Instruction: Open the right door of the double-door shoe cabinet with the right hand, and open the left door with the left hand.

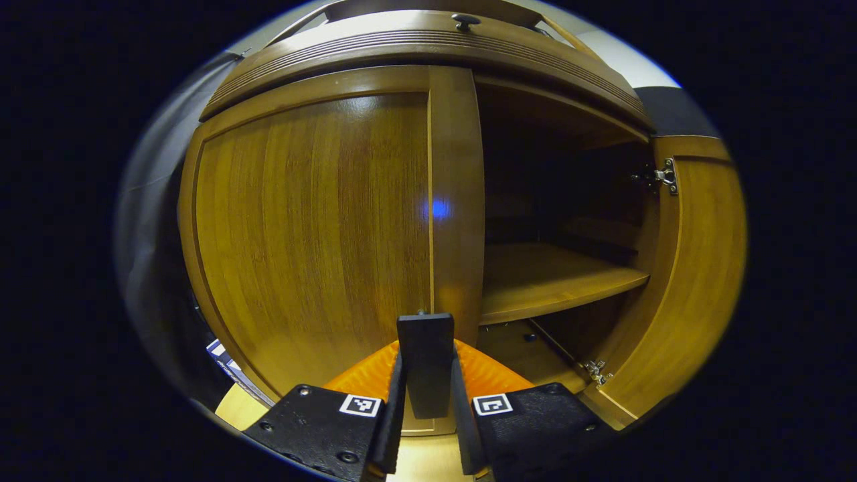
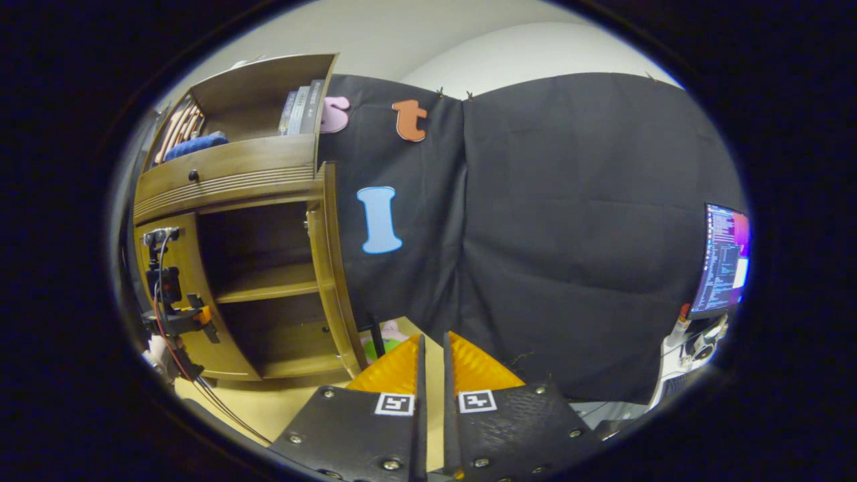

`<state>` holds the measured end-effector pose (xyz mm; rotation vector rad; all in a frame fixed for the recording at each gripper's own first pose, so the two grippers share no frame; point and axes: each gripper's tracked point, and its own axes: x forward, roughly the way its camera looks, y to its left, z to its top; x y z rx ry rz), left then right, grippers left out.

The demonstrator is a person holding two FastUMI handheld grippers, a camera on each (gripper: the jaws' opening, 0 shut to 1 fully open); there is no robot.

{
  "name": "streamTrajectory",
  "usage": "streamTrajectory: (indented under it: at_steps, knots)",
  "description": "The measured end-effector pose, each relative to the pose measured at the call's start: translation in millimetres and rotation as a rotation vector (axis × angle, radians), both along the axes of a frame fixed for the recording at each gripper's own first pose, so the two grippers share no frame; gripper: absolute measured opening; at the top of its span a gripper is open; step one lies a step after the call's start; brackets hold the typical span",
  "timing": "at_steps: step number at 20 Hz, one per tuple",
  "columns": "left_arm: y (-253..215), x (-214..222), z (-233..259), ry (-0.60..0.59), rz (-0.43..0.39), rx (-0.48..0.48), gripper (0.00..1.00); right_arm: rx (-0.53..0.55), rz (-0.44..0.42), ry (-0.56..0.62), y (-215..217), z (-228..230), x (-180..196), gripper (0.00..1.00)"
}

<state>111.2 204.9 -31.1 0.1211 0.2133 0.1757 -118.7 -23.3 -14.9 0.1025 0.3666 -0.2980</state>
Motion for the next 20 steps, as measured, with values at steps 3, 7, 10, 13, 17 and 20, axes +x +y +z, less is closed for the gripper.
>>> streamTrajectory:
  at_steps: [3, 7, 10, 13, 17, 20]
  knots:
    - [-0.7, -4.0, 0.5, 0.0, -0.007, -0.01, 0.33, 0.016, 0.008, -0.008, -1.8, -0.5, -1.8, 0.1]
    - [-2.6, -20.4, 1.9, -0.009, -0.013, -0.015, 0.32, 0.039, 0.03, -0.006, -6.5, -6.8, -3.1, 0.1]
    - [-3.7, -37.6, 3.5, -0.015, -0.003, -0.015, 0.31, 0.054, 0.055, -0.004, -12.2, -10.2, -5.7, 0.1]
    - [-2.8, -59.0, 6.1, -0.03, 0.021, -0.016, 0.31, 0.072, 0.084, -0.006, -16.5, -12.6, -3.5, 0.1]
    - [1.2, -86.8, 8.1, -0.038, 0.055, -0.023, 0.31, 0.096, 0.141, -0.007, -14.4, -14.3, 4.6, 0.1]
    - [5.4, -107.8, 10.4, -0.047, 0.095, -0.039, 0.31, 0.108, 0.183, -0.016, -9.5, -12.2, 11.0, 0.1]
